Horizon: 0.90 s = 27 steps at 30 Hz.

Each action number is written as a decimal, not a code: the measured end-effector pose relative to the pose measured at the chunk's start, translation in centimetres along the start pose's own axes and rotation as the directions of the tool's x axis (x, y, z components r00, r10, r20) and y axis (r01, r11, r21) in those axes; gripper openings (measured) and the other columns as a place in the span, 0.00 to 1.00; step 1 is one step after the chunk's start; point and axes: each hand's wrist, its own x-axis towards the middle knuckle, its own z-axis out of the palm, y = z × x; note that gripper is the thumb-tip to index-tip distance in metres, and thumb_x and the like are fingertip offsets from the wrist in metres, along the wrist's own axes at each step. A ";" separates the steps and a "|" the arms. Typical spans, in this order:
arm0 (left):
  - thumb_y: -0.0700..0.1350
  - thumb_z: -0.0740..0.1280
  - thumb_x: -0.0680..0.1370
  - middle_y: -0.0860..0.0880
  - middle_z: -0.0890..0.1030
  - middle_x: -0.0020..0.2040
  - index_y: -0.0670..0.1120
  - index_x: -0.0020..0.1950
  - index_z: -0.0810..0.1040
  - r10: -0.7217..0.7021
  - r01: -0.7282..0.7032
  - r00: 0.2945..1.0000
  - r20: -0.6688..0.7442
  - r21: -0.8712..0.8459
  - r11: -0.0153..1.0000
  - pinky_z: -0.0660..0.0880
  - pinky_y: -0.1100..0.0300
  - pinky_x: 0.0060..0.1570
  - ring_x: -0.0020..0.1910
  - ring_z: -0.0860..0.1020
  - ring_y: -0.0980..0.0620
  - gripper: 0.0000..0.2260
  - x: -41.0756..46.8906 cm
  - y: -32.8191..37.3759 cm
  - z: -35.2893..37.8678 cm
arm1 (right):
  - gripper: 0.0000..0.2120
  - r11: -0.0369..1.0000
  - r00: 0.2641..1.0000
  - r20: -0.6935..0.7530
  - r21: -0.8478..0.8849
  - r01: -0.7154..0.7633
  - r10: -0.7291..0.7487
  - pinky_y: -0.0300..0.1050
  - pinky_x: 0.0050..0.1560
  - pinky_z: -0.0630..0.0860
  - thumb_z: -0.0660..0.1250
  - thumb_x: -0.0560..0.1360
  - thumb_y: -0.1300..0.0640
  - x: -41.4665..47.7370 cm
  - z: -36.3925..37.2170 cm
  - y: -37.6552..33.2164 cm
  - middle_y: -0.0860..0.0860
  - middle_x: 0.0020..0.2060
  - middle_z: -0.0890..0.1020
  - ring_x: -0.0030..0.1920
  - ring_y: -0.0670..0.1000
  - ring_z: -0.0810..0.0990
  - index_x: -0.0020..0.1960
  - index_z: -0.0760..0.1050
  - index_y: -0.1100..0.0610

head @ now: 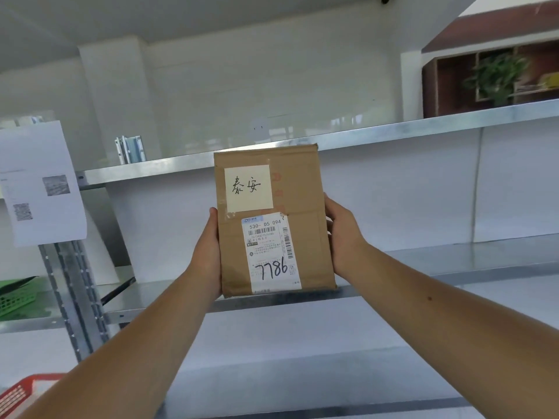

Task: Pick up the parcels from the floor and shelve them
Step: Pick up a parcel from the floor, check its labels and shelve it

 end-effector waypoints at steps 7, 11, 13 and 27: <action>0.73 0.53 0.80 0.44 0.86 0.63 0.56 0.67 0.84 -0.075 0.072 0.992 0.101 0.029 0.997 0.73 0.33 0.70 0.62 0.84 0.35 0.31 0.9 -4.7 7.8 | 0.20 0.998 0.986 -0.152 -0.017 0.060 -0.062 0.63 0.66 0.80 0.71 0.77 0.36 -2.3 -8.3 -3.5 0.53 0.60 0.88 0.65 0.59 0.85 0.59 0.87 0.49; 0.72 0.55 0.80 0.44 0.87 0.62 0.56 0.65 0.85 -0.121 0.112 0.976 0.181 0.058 0.992 0.73 0.32 0.70 0.61 0.84 0.35 0.30 1.5 -7.1 12.7 | 0.18 0.995 0.964 -0.248 -0.002 0.103 -0.100 0.60 0.64 0.81 0.72 0.76 0.37 -3.6 -13.1 -5.6 0.51 0.51 0.89 0.63 0.60 0.85 0.55 0.88 0.49; 0.72 0.56 0.80 0.44 0.86 0.63 0.56 0.66 0.85 -0.148 0.136 0.962 0.229 0.071 0.988 0.72 0.31 0.70 0.62 0.84 0.34 0.29 2.0 -8.5 15.0 | 0.19 0.992 0.946 -0.299 -0.018 0.128 -0.127 0.58 0.61 0.82 0.72 0.76 0.36 -4.4 -15.3 -6.7 0.50 0.48 0.89 0.57 0.59 0.87 0.55 0.88 0.49; 0.73 0.51 0.81 0.45 0.87 0.63 0.56 0.66 0.85 -0.315 0.264 0.730 0.606 0.175 0.948 0.76 0.35 0.66 0.61 0.85 0.37 0.32 3.2 -17.8 30.0 | 0.17 0.956 0.699 -0.662 -0.092 0.280 -0.268 0.62 0.66 0.80 0.73 0.74 0.38 -12.5 -27.5 -11.7 0.49 0.56 0.90 0.62 0.57 0.86 0.56 0.88 0.47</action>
